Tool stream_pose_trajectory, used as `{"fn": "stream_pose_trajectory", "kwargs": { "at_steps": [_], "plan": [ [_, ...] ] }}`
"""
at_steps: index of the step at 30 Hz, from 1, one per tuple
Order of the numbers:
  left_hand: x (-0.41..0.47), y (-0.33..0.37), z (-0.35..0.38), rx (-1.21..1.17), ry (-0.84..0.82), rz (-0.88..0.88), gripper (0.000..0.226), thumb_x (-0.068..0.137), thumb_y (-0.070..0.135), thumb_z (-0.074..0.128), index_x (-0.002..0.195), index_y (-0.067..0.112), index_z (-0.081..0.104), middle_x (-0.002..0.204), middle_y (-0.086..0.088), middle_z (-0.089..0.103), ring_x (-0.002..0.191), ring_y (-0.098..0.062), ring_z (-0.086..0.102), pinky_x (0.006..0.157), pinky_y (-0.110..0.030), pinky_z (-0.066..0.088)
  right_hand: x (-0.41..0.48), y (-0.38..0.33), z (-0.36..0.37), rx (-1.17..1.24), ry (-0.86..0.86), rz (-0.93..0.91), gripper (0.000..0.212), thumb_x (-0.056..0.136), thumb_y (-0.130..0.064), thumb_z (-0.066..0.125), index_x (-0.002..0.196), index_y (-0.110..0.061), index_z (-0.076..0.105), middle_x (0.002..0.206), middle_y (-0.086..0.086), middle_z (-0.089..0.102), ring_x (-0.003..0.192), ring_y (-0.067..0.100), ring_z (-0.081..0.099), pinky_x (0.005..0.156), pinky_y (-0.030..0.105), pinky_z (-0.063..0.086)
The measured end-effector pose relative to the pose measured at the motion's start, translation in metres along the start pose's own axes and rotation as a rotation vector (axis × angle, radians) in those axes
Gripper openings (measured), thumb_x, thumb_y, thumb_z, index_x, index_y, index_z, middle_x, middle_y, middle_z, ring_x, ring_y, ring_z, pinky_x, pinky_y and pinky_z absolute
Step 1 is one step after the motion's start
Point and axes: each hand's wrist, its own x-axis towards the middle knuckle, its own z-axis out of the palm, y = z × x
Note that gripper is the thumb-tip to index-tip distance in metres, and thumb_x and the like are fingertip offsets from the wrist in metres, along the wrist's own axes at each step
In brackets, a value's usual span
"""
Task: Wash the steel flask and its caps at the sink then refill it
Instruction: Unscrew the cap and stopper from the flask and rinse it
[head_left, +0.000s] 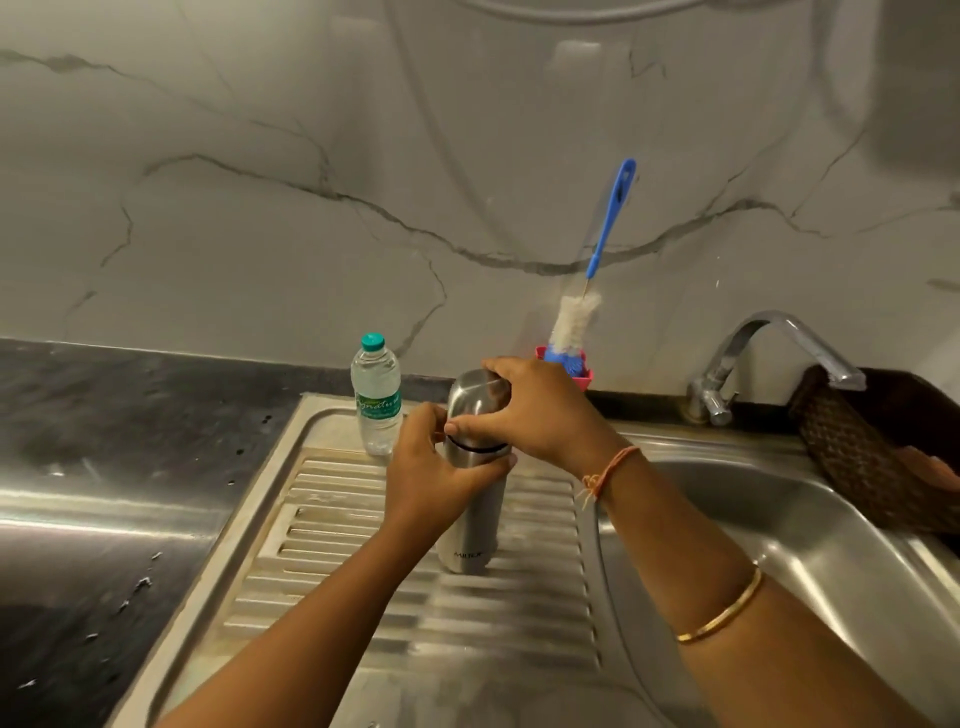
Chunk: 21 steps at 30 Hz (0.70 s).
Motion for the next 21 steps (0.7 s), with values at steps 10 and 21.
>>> {"fn": "stream_pose_trajectory", "kwargs": {
  "at_steps": [10,21],
  "plan": [
    [-0.01,-0.012,-0.009,0.017,-0.037,-0.03,0.057,0.056,0.036,0.088,0.084,0.035,0.039,0.089,0.006,0.052,0.08,-0.007,0.055,0.068,-0.025,0.053,0.002,-0.011,0.014,-0.278,-0.101,-0.021,0.066,0.074,-0.062,0.064,0.12,-0.016,0.051,0.113,0.004,0.055,0.094,0.017,0.052,0.079,0.027,0.046],
    [0.0,-0.016,-0.027,0.057,-0.194,0.077,0.059,0.05,0.064,0.07,0.099,0.036,0.056,0.097,0.016,0.053,0.09,-0.001,0.053,0.073,-0.022,0.051,0.017,-0.025,0.003,-0.43,-0.341,-0.19,0.056,0.08,-0.043,0.068,0.124,-0.015,0.049,0.116,0.005,0.055,0.093,0.016,0.048,0.075,0.022,0.041]
  ]
}}
